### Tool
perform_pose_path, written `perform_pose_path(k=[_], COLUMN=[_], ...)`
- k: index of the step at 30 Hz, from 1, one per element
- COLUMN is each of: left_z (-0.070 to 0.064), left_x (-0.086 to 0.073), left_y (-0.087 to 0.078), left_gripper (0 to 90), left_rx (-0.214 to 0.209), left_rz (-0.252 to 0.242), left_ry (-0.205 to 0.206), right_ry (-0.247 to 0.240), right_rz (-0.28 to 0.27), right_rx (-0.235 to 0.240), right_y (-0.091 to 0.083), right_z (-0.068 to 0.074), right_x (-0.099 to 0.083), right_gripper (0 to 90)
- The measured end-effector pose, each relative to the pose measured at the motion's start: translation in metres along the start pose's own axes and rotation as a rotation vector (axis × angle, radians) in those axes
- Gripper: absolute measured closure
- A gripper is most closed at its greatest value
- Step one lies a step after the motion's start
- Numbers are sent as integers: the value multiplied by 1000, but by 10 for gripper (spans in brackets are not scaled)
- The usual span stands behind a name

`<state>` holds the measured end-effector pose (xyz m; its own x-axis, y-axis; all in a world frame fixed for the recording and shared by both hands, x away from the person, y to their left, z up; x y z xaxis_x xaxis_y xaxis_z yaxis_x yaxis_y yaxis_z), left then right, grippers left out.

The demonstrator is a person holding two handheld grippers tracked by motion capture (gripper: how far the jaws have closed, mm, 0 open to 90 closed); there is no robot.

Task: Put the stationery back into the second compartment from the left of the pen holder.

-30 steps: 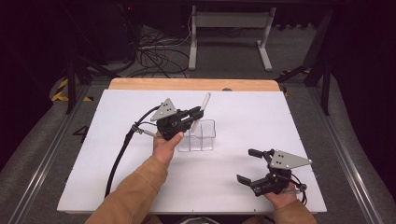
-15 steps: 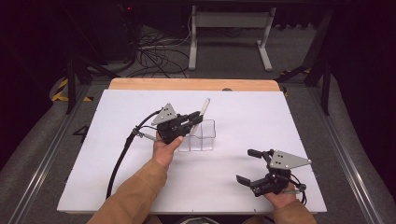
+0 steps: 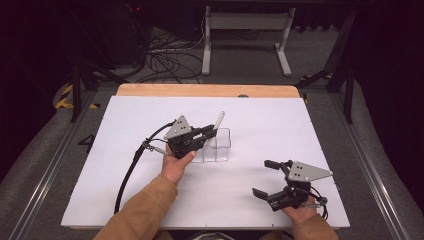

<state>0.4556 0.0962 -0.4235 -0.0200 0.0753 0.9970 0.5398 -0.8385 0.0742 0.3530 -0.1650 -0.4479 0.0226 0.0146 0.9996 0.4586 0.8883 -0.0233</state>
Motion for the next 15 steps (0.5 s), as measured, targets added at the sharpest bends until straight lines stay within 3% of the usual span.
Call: perform_pose_path(k=[9,12,15], left_z=[0,3,5], left_x=[0,3,7], left_y=[-1,-3,-8], left_gripper=[760,435,328], left_rx=[19,67,85], left_rz=[17,34,47], left_ry=[16,-3,-13], right_ry=[1,2,5], right_rz=[0,-4,-5], right_rx=[-1,-1,-2], right_y=[0,0,1], right_z=[-1,-1,-2], right_x=[0,0,0], right_gripper=[28,28,28])
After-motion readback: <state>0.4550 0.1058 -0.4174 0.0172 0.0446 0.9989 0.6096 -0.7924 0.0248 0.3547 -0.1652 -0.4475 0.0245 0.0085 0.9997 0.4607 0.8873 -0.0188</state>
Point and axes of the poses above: each handheld gripper's, and its own axes: y roughly forward along the jaws, x roughly out of its top, z roughly to its left, the point moved 5 cm from there along y, roughly forward along the jaws, and after that the axes turned 15 degrees about -z, right-handed, at the moved point
